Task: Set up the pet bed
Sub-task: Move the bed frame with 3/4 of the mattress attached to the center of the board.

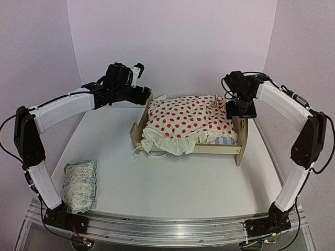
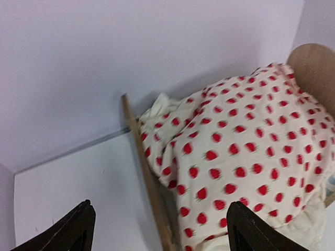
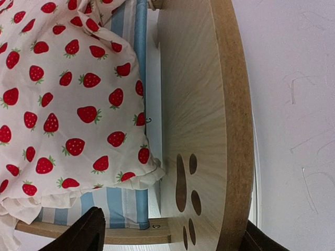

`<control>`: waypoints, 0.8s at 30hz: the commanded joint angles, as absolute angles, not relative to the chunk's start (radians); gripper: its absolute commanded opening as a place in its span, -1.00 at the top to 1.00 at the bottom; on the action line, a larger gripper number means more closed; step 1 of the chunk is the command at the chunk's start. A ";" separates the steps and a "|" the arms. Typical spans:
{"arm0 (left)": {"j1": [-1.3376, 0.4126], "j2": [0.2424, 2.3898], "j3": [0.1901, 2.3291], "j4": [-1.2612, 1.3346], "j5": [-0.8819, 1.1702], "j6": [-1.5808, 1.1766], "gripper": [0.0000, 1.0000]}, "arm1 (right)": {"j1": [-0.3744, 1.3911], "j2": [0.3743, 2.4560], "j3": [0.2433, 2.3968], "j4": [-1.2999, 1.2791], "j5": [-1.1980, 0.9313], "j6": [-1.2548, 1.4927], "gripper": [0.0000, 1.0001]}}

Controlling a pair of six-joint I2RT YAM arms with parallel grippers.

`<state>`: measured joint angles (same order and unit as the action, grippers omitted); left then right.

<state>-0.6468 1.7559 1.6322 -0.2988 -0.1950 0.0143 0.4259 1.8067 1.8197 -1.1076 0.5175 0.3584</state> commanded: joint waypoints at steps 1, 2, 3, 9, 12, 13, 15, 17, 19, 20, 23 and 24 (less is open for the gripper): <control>-0.588 1.834 1.649 -0.510 -0.197 -0.076 -0.74 | 0.423 1.844 1.878 -1.103 0.502 0.348 -0.42; -0.566 1.852 1.660 -0.526 -0.187 -0.081 -0.72 | 0.423 1.849 1.879 -1.103 0.499 0.350 -0.38; -0.548 1.867 1.670 -0.535 -0.163 -0.079 -0.70 | 0.423 1.853 1.879 -1.104 0.496 0.352 -0.33; -0.530 1.957 1.741 -0.598 -0.042 -0.094 -0.60 | 0.422 1.856 1.854 -1.104 0.510 0.356 -0.09; -0.529 1.982 1.742 -0.640 -0.023 -0.126 -0.44 | 0.421 1.858 1.849 -1.104 0.503 0.360 0.16; -0.529 1.979 1.730 -0.646 -0.022 -0.138 -0.37 | 0.422 1.861 1.850 -1.103 0.499 0.359 0.27; -0.530 1.969 1.705 -0.650 -0.013 -0.153 -0.19 | 0.421 1.863 1.850 -1.104 0.492 0.359 0.47; -0.529 1.955 1.686 -0.661 -0.004 -0.160 0.02 | 0.421 1.865 1.851 -1.103 0.482 0.359 0.64; -0.530 1.944 1.669 -0.684 -0.003 -0.160 0.19 | 0.422 1.868 1.854 -1.104 0.462 0.360 0.80; -0.530 1.938 1.660 -0.694 -0.003 -0.159 0.27 | 0.422 1.869 1.855 -1.104 0.452 0.361 0.84; -0.529 1.910 1.616 -0.714 -0.022 -0.157 0.45 | 0.423 1.869 1.857 -1.104 0.409 0.371 0.96; -0.529 1.895 1.596 -0.718 -0.035 -0.158 0.52 | 0.423 1.869 1.857 -1.104 0.393 0.374 0.99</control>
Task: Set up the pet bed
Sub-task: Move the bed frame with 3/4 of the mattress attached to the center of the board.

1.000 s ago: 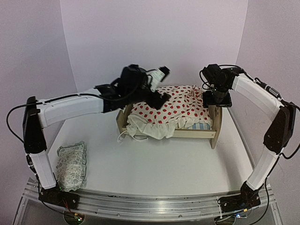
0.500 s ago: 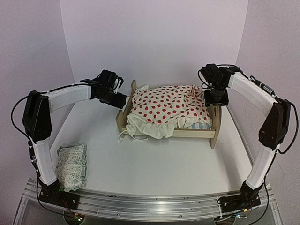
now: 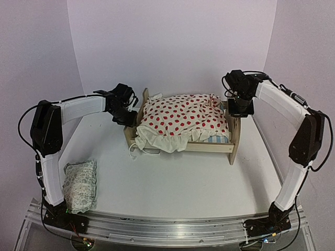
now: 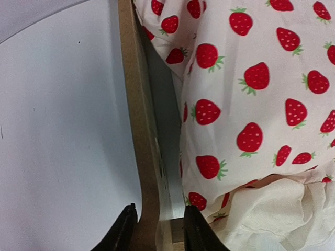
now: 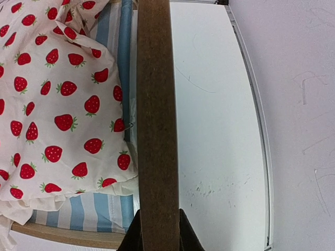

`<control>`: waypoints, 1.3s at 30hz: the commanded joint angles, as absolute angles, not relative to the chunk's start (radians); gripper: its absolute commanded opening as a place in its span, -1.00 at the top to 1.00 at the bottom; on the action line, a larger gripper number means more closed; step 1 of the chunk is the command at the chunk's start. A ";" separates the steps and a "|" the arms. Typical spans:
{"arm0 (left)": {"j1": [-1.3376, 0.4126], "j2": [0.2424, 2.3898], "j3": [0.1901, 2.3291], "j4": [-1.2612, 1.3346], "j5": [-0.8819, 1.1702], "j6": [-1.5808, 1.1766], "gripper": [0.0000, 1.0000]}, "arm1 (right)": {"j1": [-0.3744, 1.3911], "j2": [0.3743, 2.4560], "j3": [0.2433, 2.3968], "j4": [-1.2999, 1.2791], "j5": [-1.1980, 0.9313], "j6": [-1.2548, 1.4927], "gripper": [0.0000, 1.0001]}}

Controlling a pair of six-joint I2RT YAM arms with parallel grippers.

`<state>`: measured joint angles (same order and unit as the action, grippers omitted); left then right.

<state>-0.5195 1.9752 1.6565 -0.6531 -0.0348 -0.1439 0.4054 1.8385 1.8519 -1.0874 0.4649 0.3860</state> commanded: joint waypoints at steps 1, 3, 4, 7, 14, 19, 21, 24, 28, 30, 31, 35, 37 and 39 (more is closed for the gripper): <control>-0.528 1.878 1.575 -0.718 -0.044 -0.159 0.59 | 0.424 1.866 1.857 -1.105 0.376 0.378 1.00; -0.524 1.835 1.525 -0.714 -0.057 -0.160 0.72 | 0.428 1.861 1.852 -1.105 0.352 0.389 1.00; -0.522 1.813 1.500 -0.714 -0.064 -0.161 0.75 | 0.434 1.859 1.851 -1.105 0.342 0.390 1.00; -0.515 1.758 1.444 -0.728 -0.082 -0.165 0.80 | 0.467 1.845 1.843 -1.107 0.336 0.398 1.00; -0.514 1.562 1.298 -0.776 -0.107 -0.242 0.81 | 0.597 1.776 1.738 -1.109 0.380 0.501 1.00; -0.515 1.439 1.245 -0.847 -0.135 -0.370 0.67 | 0.668 1.740 1.675 -1.123 0.398 0.586 1.00; -0.514 1.397 1.211 -0.874 -0.165 -0.426 0.62 | 0.693 1.728 1.651 -1.128 0.395 0.623 1.00; -0.515 1.317 1.136 -0.887 -0.188 -0.491 0.59 | 0.723 1.714 1.630 -1.131 0.395 0.663 1.00; -0.514 1.228 1.060 -0.876 -0.219 -0.527 0.56 | 0.744 1.696 1.624 -1.137 0.420 0.686 1.00; -0.516 1.208 1.053 -0.869 -0.224 -0.525 0.56 | 0.750 1.691 1.624 -1.138 0.419 0.694 1.00; -0.515 1.206 1.059 -0.869 -0.223 -0.518 0.56 | 0.754 1.689 1.624 -1.138 0.416 0.698 1.00; -0.516 1.198 1.140 -0.844 -0.188 -0.428 0.26 | 0.762 1.684 1.623 -1.143 0.419 0.700 1.00; -0.517 1.198 1.182 -0.827 -0.168 -0.379 -0.04 | 0.763 1.680 1.634 -1.144 0.440 0.686 0.88; -0.536 1.218 1.239 -0.820 -0.148 -0.312 -0.22 | 0.762 1.675 1.652 -1.146 0.476 0.665 0.52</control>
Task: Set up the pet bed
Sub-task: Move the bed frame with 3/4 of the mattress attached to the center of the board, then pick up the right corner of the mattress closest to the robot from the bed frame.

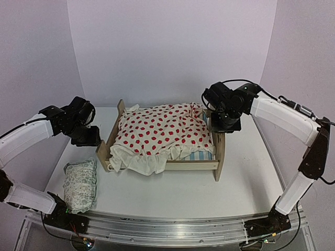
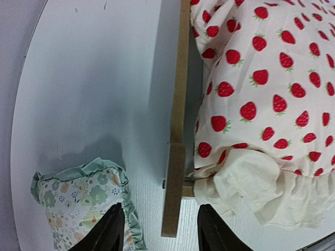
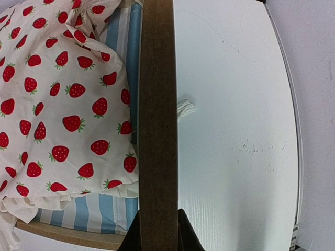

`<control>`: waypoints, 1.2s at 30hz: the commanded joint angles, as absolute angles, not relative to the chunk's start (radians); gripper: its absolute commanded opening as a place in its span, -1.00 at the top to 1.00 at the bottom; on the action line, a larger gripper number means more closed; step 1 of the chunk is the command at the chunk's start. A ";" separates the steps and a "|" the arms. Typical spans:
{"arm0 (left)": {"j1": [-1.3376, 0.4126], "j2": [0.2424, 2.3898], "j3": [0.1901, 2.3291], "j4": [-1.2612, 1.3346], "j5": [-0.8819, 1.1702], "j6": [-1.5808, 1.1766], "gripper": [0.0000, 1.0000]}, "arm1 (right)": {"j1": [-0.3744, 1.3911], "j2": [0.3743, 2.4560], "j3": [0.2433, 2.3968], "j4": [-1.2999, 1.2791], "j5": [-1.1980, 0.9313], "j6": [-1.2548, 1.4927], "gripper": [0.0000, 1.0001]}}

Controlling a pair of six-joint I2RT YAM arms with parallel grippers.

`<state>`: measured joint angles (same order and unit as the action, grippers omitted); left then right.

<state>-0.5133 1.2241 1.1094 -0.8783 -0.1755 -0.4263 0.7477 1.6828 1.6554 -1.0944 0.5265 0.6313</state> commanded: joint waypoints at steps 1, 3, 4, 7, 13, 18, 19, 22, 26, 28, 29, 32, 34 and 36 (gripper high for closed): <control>-0.557 1.230 1.264 -0.815 -0.151 -0.281 -0.26 | 0.762 1.673 1.664 -1.147 0.497 0.653 0.30; -0.616 1.262 1.309 -0.804 -0.177 -0.235 -0.33 | 0.762 1.667 1.694 -1.146 0.530 0.625 -0.01; -0.646 1.275 1.324 -0.795 -0.195 -0.207 -0.33 | 0.762 1.665 1.713 -1.146 0.542 0.610 -0.10; -0.762 1.331 1.379 -0.727 -0.223 -0.111 -0.34 | 0.762 1.658 1.763 -1.149 0.563 0.568 -0.29; -0.864 1.443 1.444 -0.476 -0.078 0.169 -0.31 | 0.762 1.577 1.790 -1.149 0.624 0.550 -0.44; -0.894 1.557 1.458 -0.280 0.074 0.331 -0.30 | 0.762 1.486 1.743 -1.147 0.625 0.529 -0.64; -0.899 1.584 1.469 -0.253 0.104 0.342 -0.30 | 0.762 1.459 1.716 -1.146 0.635 0.534 -0.70; -0.920 1.681 1.522 -0.193 0.143 0.356 -0.29 | 0.762 1.355 1.621 -1.123 0.675 0.552 -0.81; -0.947 1.811 1.637 -0.174 0.185 0.378 -0.32 | 0.762 1.213 1.482 -1.050 0.672 0.579 -0.96; -0.958 1.866 1.680 -0.164 0.198 0.401 -0.36 | 0.762 1.163 1.422 -1.027 0.664 0.598 -0.97; -0.960 1.891 1.701 -0.167 0.205 0.412 -0.37 | 0.762 1.138 1.401 -1.025 0.668 0.612 -0.97; -0.971 1.964 1.760 -0.189 0.232 0.458 -0.41 | 0.762 1.088 1.349 -1.023 0.681 0.651 -0.97; -0.978 1.994 1.769 -0.170 0.231 0.476 -0.44 | 0.761 1.060 1.328 -1.023 0.691 0.671 -0.97; -0.981 2.035 1.787 -0.169 0.222 0.486 -0.43 | 0.761 1.042 1.317 -1.023 0.697 0.681 -0.96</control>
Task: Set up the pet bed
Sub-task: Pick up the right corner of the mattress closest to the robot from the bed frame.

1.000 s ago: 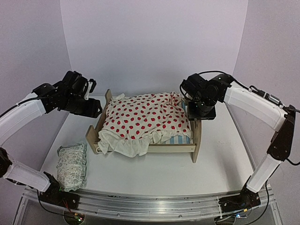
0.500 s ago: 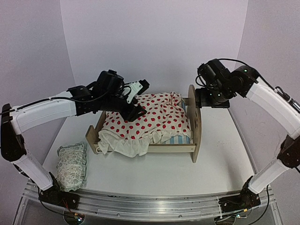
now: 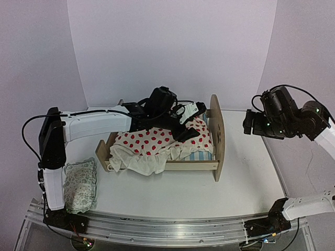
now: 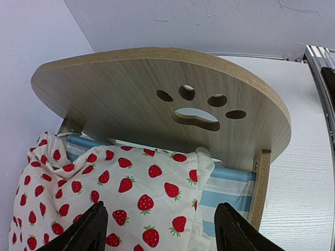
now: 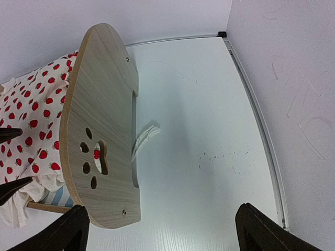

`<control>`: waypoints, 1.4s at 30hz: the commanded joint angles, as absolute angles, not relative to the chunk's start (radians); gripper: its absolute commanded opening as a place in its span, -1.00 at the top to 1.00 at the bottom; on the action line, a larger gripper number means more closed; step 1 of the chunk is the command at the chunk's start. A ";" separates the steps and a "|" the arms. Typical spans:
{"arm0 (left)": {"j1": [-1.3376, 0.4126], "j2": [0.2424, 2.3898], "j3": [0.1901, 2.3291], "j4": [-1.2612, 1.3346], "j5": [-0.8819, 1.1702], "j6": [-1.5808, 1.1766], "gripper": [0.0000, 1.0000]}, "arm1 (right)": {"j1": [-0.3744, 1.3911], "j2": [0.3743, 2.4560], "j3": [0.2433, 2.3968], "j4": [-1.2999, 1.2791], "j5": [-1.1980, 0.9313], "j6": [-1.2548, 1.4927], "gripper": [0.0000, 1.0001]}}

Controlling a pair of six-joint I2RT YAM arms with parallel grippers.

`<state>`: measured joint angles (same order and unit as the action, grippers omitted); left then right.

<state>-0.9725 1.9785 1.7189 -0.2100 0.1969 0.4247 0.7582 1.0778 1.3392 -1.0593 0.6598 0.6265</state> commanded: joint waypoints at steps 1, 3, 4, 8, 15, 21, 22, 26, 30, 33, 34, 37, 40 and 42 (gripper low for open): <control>-0.982 2.057 1.800 -0.177 0.217 0.495 -0.40 | 0.761 1.035 1.312 -1.023 0.699 0.686 -0.96; -0.987 2.105 1.825 -0.195 0.218 0.522 -0.34 | 0.761 1.026 1.301 -1.025 0.700 0.689 -0.97; -0.991 2.119 1.831 -0.198 0.224 0.534 -0.31 | 0.761 1.026 1.296 -1.025 0.701 0.690 -0.97; -1.001 2.148 1.822 -0.181 0.245 0.563 -0.27 | 0.762 1.041 1.295 -1.026 0.680 0.698 -0.96; -1.027 2.099 1.726 -0.114 0.251 0.664 -0.21 | 0.761 1.070 1.305 -1.033 0.655 0.695 -0.97; -1.054 2.084 1.668 -0.034 0.197 0.710 -0.17 | 0.761 1.078 1.311 -1.035 0.643 0.683 -0.96; -1.060 2.090 1.666 -0.018 0.171 0.723 -0.16 | 0.761 1.078 1.310 -1.035 0.640 0.683 -0.96; -1.071 2.114 1.665 0.041 0.076 0.765 -0.15 | 0.761 1.075 1.303 -1.039 0.626 0.690 -0.97; -1.074 2.117 1.635 0.126 0.030 0.784 -0.14 | 0.761 1.074 1.300 -1.044 0.606 0.696 -0.97; -1.073 2.133 1.637 0.124 0.022 0.814 -0.11 | 0.761 1.070 1.299 -1.047 0.603 0.700 -0.97; -1.074 2.138 1.636 0.121 0.020 0.820 -0.11 | 0.761 1.071 1.301 -1.047 0.603 0.701 -0.97; -1.074 2.160 1.648 0.114 0.011 0.833 -0.10 | 0.761 1.074 1.308 -1.049 0.596 0.697 -0.96; -1.074 2.182 1.663 0.112 0.009 0.842 -0.07 | 0.761 1.079 1.308 -1.050 0.586 0.699 -0.96; -1.073 2.191 1.670 0.112 0.009 0.855 -0.05 | 0.761 1.080 1.306 -1.051 0.579 0.699 -0.96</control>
